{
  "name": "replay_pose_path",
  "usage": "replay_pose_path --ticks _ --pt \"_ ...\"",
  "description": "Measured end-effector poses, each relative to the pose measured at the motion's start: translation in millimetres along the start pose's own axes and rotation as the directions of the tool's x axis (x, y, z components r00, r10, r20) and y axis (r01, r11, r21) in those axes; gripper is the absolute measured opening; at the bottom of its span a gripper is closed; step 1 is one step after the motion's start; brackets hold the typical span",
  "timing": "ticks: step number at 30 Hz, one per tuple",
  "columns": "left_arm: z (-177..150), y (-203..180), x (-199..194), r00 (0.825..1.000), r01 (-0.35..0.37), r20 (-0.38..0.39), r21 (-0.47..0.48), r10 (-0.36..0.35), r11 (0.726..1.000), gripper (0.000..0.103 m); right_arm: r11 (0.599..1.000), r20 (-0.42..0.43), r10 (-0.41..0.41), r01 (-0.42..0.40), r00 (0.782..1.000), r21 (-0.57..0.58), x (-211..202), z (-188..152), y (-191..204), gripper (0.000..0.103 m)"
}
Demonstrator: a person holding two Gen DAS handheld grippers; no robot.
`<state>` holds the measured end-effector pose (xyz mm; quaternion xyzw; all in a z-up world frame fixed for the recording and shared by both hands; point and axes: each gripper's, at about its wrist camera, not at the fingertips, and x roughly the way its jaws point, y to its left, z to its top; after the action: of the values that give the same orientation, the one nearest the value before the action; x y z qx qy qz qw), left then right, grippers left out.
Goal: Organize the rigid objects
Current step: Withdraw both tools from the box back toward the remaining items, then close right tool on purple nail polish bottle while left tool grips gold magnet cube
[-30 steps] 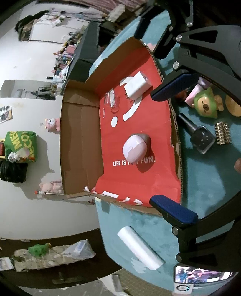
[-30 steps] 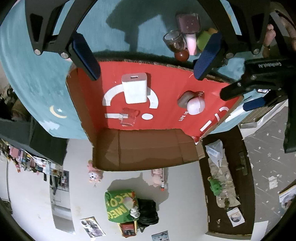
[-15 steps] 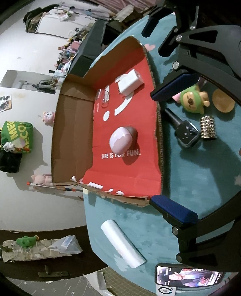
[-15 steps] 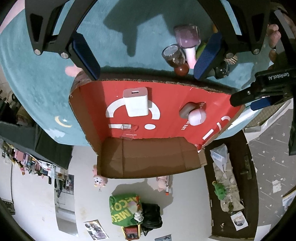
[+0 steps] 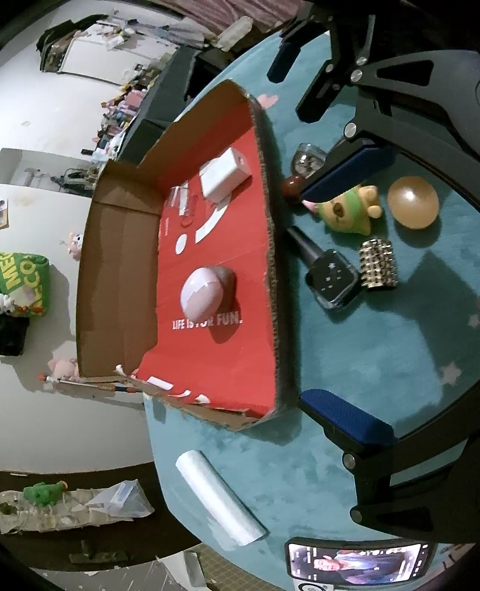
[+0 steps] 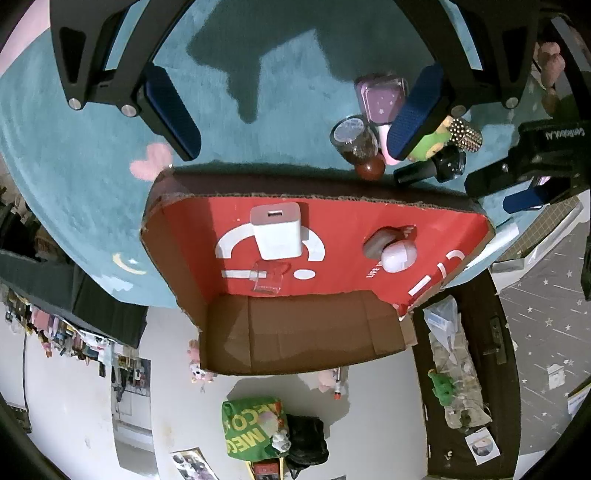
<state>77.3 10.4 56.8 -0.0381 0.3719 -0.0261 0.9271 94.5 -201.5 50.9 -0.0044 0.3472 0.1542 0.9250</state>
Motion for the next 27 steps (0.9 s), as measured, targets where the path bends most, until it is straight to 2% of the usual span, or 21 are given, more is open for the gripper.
replay_pose_path --ticks 15,20,24,27 --pt "-31 -7 4 0.996 0.044 -0.078 0.016 -0.043 0.999 0.103 1.0 -0.056 0.014 -0.014 0.998 0.009 7 -18 0 0.103" --pt "-34 -4 4 0.996 0.033 -0.083 0.004 -0.032 0.999 0.103 1.0 -0.068 0.03 -0.03 0.997 -0.001 9 -21 3 0.103" --pt "-34 2 3 0.997 -0.015 -0.076 0.001 0.015 1.0 0.103 0.998 -0.061 0.05 -0.052 0.997 -0.029 8 -25 9 0.103" --pt "-36 5 7 0.996 -0.018 -0.086 -0.009 0.017 1.0 0.103 0.995 -0.049 0.07 -0.073 0.996 -0.066 7 -30 17 0.103"
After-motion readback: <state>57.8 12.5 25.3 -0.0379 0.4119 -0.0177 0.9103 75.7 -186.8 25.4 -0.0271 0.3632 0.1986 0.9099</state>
